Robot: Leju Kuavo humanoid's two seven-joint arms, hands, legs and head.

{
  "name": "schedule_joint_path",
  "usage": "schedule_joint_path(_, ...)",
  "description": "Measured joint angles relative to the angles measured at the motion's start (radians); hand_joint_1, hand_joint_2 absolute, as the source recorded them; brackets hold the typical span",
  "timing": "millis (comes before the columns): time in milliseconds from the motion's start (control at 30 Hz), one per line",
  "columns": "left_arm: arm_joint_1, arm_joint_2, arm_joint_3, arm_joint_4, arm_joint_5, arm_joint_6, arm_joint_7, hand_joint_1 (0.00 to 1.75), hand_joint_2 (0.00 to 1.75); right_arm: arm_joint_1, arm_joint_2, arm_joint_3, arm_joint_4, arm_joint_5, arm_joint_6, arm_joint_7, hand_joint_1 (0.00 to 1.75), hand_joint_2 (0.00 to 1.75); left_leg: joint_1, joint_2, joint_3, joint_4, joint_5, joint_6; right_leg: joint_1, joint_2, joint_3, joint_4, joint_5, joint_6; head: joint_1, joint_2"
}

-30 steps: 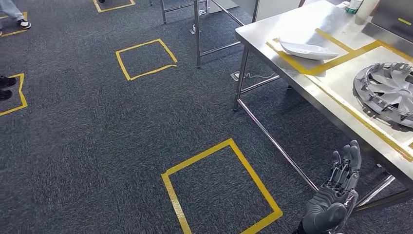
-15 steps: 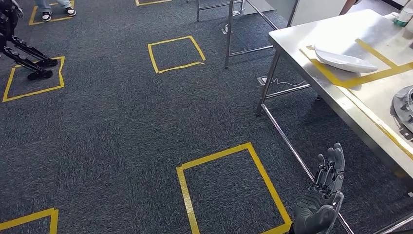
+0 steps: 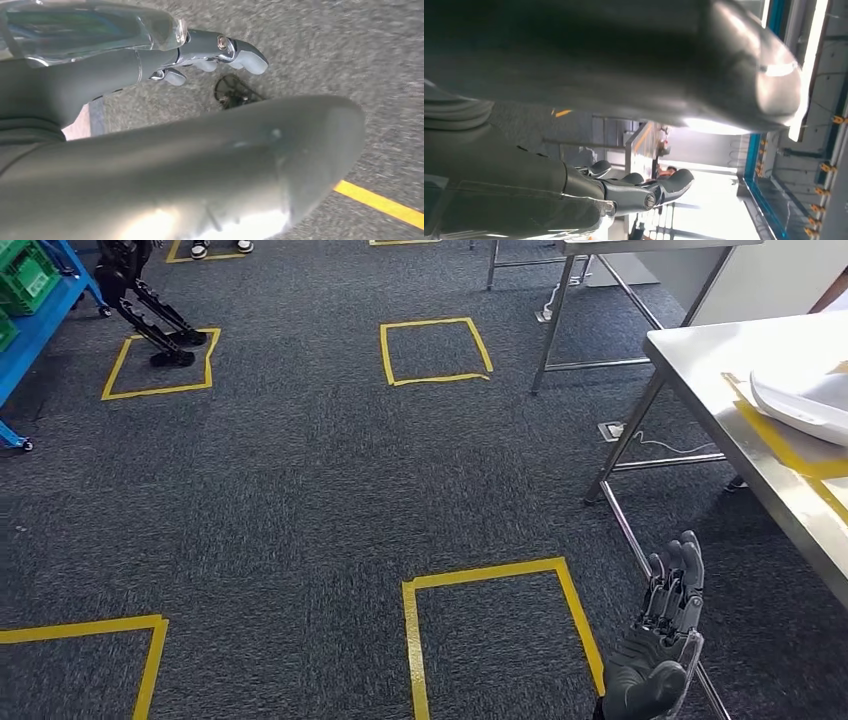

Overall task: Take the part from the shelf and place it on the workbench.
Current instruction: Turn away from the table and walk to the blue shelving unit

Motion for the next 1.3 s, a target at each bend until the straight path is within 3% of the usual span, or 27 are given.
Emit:
schedule_joint_path(33, 0.0, -0.001, 0.0, 0.0, -0.001, 0.0, 0.0, 0.0, 0.0, -0.003, -0.002, 0.0, 0.002, -0.001, 0.002, 0.0, 0.0, 0.0, 0.002, -0.012, -0.005, 0.0, 0.003, -0.007, 0.001, 0.003, 0.002, -0.004, -0.002, -0.001, -0.001, 0.0)
schedule_joint_path(67, 0.001, -0.002, 0.0, 0.0, -0.001, 0.0, 0.0, 0.0, 0.0, -0.007, -0.003, 0.001, 0.003, -0.002, 0.005, 0.0, 0.0, 0.0, 0.004, -0.021, -0.01, -0.001, 0.006, -0.013, 0.002, -0.009, 0.003, -0.006, 0.001, -0.003, -0.001, 0.0)
schedule_joint_path(100, 0.002, -0.004, 0.0, 0.0, -0.001, 0.0, 0.0, 0.0, 0.0, -0.012, -0.004, 0.001, 0.005, -0.002, 0.008, 0.0, 0.0, 0.0, 0.004, -0.012, -0.014, 0.002, 0.004, -0.019, 0.001, -0.021, 0.003, -0.01, 0.004, -0.007, -0.002, 0.0)
schedule_joint_path(167, 0.001, -0.006, 0.0, 0.0, -0.002, -0.001, 0.0, 0.0, 0.0, -0.022, -0.006, 0.003, 0.009, -0.004, 0.011, 0.0, 0.0, 0.0, 0.0, 0.043, -0.038, 0.051, -0.03, -0.026, -0.002, -0.052, 0.006, -0.017, 0.009, -0.017, -0.007, 0.0)
schedule_joint_path(200, -0.001, -0.007, 0.0, 0.0, -0.002, -0.001, 0.0, 0.0, 0.0, -0.024, -0.007, 0.003, 0.012, -0.004, 0.012, 0.0, 0.0, 0.0, -0.001, 0.077, -0.064, 0.105, -0.062, -0.029, -0.002, -0.068, 0.006, -0.018, 0.009, -0.02, -0.009, 0.0)
schedule_joint_path(233, -0.001, -0.007, 0.0, 0.0, -0.002, -0.001, 0.0, 0.0, 0.0, -0.025, -0.008, 0.003, 0.014, -0.004, 0.012, 0.0, 0.0, 0.0, 0.0, 0.097, -0.097, 0.175, -0.096, -0.032, -0.001, -0.085, 0.005, -0.018, 0.009, -0.022, -0.012, 0.0)
schedule_joint_path(300, -0.001, -0.006, 0.0, 0.0, -0.002, -0.001, 0.0, 0.0, 0.0, -0.027, -0.009, 0.004, 0.021, -0.003, 0.012, 0.0, 0.0, 0.0, 0.003, 0.107, -0.147, 0.281, -0.132, -0.036, 0.0, -0.117, 0.003, -0.018, 0.008, -0.022, -0.012, 0.0)
schedule_joint_path(333, 0.0, -0.006, 0.0, 0.0, -0.003, -0.001, 0.0, 0.0, 0.0, -0.028, -0.009, 0.004, 0.025, -0.001, 0.012, 0.0, 0.0, 0.0, 0.004, 0.11, -0.146, 0.281, -0.122, -0.038, 0.0, -0.131, 0.003, -0.018, 0.007, -0.022, -0.012, 0.0)
schedule_joint_path(400, 0.001, -0.004, 0.0, 0.0, -0.004, -0.001, 0.0, 0.0, 0.0, -0.031, -0.009, 0.005, 0.031, 0.002, 0.012, 0.0, 0.0, 0.0, 0.005, 0.129, -0.08, 0.165, -0.06, -0.037, 0.0, -0.155, 0.006, -0.018, 0.005, -0.019, -0.012, 0.0)
schedule_joint_path(467, -0.001, -0.002, 0.0, 0.0, -0.005, -0.001, -0.001, 0.0, 0.0, -0.033, -0.008, 0.006, 0.033, 0.004, 0.013, 0.0, 0.0, 0.0, -0.001, 0.168, -0.007, 0.034, -0.019, -0.031, 0.004, -0.173, 0.011, -0.017, 0.0, -0.011, -0.011, 0.0)
schedule_joint_path(533, -0.002, -0.002, 0.0, 0.0, -0.007, -0.001, -0.001, 0.0, 0.0, -0.036, -0.006, 0.005, 0.035, 0.008, 0.015, 0.0, 0.0, 0.0, -0.008, 0.179, 0.012, -0.006, -0.015, -0.021, 0.008, -0.187, 0.015, -0.017, -0.004, -0.002, -0.01, 0.0)
schedule_joint_path(567, -0.003, -0.002, 0.0, 0.0, -0.007, -0.001, -0.001, 0.0, 0.0, -0.038, -0.006, 0.005, 0.035, 0.01, 0.016, 0.0, 0.0, 0.0, -0.008, 0.167, 0.01, -0.007, -0.013, -0.015, 0.007, -0.195, 0.017, -0.018, -0.005, 0.003, -0.009, 0.0)
schedule_joint_path(600, -0.002, -0.001, -0.001, 0.0, -0.007, -0.001, -0.001, 0.0, 0.0, -0.041, -0.005, 0.005, 0.036, 0.013, 0.018, 0.0, 0.0, 0.0, -0.006, 0.157, 0.01, -0.008, -0.012, -0.01, 0.005, -0.197, 0.018, -0.017, -0.009, 0.008, -0.01, 0.0)
schedule_joint_path(667, -0.003, 0.0, -0.001, 0.0, -0.008, 0.0, -0.001, 0.0, 0.0, -0.046, -0.003, 0.004, 0.036, 0.017, 0.024, 0.0, 0.0, 0.0, -0.001, 0.137, 0.012, -0.012, -0.006, 0.002, 0.001, -0.162, 0.003, 0.027, -0.041, 0.018, -0.007, 0.0)
schedule_joint_path(733, -0.004, 0.0, -0.001, 0.0, -0.01, 0.0, -0.001, 0.0, 0.0, -0.048, -0.002, 0.004, 0.038, 0.019, 0.032, 0.0, 0.0, 0.0, 0.001, 0.115, 0.012, -0.013, -0.004, 0.009, -0.001, -0.114, -0.055, 0.157, -0.108, 0.025, -0.005, 0.0)
schedule_joint_path(767, -0.004, 0.001, -0.002, 0.0, -0.011, -0.001, -0.001, 0.0, 0.0, -0.048, -0.002, 0.003, 0.04, 0.019, 0.036, 0.0, 0.0, 0.0, 0.001, 0.103, 0.011, -0.013, -0.003, 0.011, -0.001, -0.103, -0.092, 0.233, -0.137, 0.026, -0.005, 0.0)
schedule_joint_path(800, -0.004, 0.001, -0.002, 0.0, -0.012, -0.001, -0.001, 0.0, 0.0, -0.048, -0.002, 0.003, 0.042, 0.02, 0.039, 0.0, 0.0, 0.0, 0.001, 0.09, 0.011, -0.012, -0.003, 0.011, 0.0, -0.099, -0.119, 0.286, -0.15, 0.026, -0.005, 0.0)
schedule_joint_path(833, -0.004, 0.001, -0.002, 0.0, -0.012, -0.001, 0.0, 0.0, 0.0, -0.049, -0.001, 0.002, 0.045, 0.02, 0.041, 0.0, 0.0, 0.0, 0.001, 0.075, 0.012, -0.012, -0.003, 0.011, -0.001, -0.097, -0.129, 0.3, -0.141, 0.024, -0.005, 0.0)
schedule_joint_path(867, -0.004, 0.001, -0.002, 0.0, -0.013, -0.001, 0.0, 0.0, 0.0, -0.05, 0.0, 0.003, 0.047, 0.02, 0.042, 0.0, 0.0, 0.0, 0.001, 0.06, 0.014, -0.011, -0.003, 0.011, -0.001, -0.094, -0.118, 0.269, -0.113, 0.022, -0.005, 0.0)
schedule_joint_path(900, -0.004, 0.001, -0.003, 0.0, -0.013, -0.001, 0.0, 0.0, 0.0, -0.051, 0.001, 0.003, 0.048, 0.02, 0.043, 0.0, 0.0, 0.0, 0.002, 0.044, 0.016, -0.01, -0.004, 0.009, -0.003, -0.084, -0.09, 0.201, -0.071, 0.019, -0.005, 0.0)
schedule_joint_path(967, -0.004, 0.001, -0.003, 0.0, -0.015, -0.008, -0.002, 0.0, 0.0, -0.056, 0.005, 0.004, 0.051, 0.021, 0.045, 0.0, 0.0, 0.0, 0.002, 0.016, 0.014, -0.004, -0.007, 0.004, -0.009, -0.035, -0.032, 0.059, -0.008, 0.016, -0.005, 0.0)
schedule_joint_path(1033, -0.005, 0.001, -0.004, 0.0, -0.018, -0.02, -0.006, 0.0, 0.0, -0.061, 0.008, 0.005, 0.055, 0.022, 0.049, 0.003, 0.0, 0.0, 0.003, -0.006, 0.002, 0.001, -0.005, -0.007, -0.011, -0.003, -0.013, 0.005, 0.003, 0.014, -0.006, 0.0)
schedule_joint_path(1100, -0.003, 0.003, -0.004, 0.0, -0.022, -0.031, -0.012, 0.0, 0.0, -0.067, 0.014, 0.006, 0.058, 0.022, 0.051, 0.004, 0.0, 0.0, 0.007, -0.027, -0.008, -0.001, -0.001, -0.019, -0.009, -0.021, -0.012, 0.002, 0.005, 0.007, -0.006, 0.0)
schedule_joint_path(1133, -0.001, 0.003, -0.004, 0.0, -0.023, -0.033, -0.013, 0.0, 0.0, -0.07, 0.018, 0.007, 0.059, 0.023, 0.052, 0.005, 0.0, 0.0, 0.007, -0.02, -0.012, 0.004, -0.005, -0.024, -0.01, -0.033, -0.01, -0.001, 0.006, 0.002, -0.007, 0.0)
schedule_joint_path(1200, -0.001, 0.003, -0.004, -0.001, -0.023, -0.035, -0.016, 0.0, 0.0, -0.073, 0.024, 0.009, 0.06, 0.023, 0.052, 0.006, 0.0, 0.0, 0.003, 0.033, -0.043, 0.066, -0.045, -0.032, -0.013, -0.063, -0.006, -0.007, 0.009, -0.008, -0.015, 0.0)
schedule_joint_path(1233, -0.002, 0.002, -0.004, -0.001, -0.022, -0.034, -0.017, 0.0, 0.0, -0.073, 0.026, 0.009, 0.06, 0.024, 0.052, 0.006, 0.0, 0.0, 0.001, 0.069, -0.072, 0.126, -0.077, -0.035, -0.011, -0.078, -0.005, -0.007, 0.008, -0.011, -0.019, 0.0)
schedule_joint_path(1300, -0.002, 0.003, -0.004, -0.001, -0.02, -0.033, -0.018, 0.0, 0.0, -0.071, 0.027, 0.01, 0.062, 0.025, 0.052, 0.007, 0.0, 0.0, 0.002, 0.103, -0.134, 0.253, -0.127, -0.038, -0.008, -0.109, -0.005, -0.007, 0.005, -0.016, -0.023, 0.0)
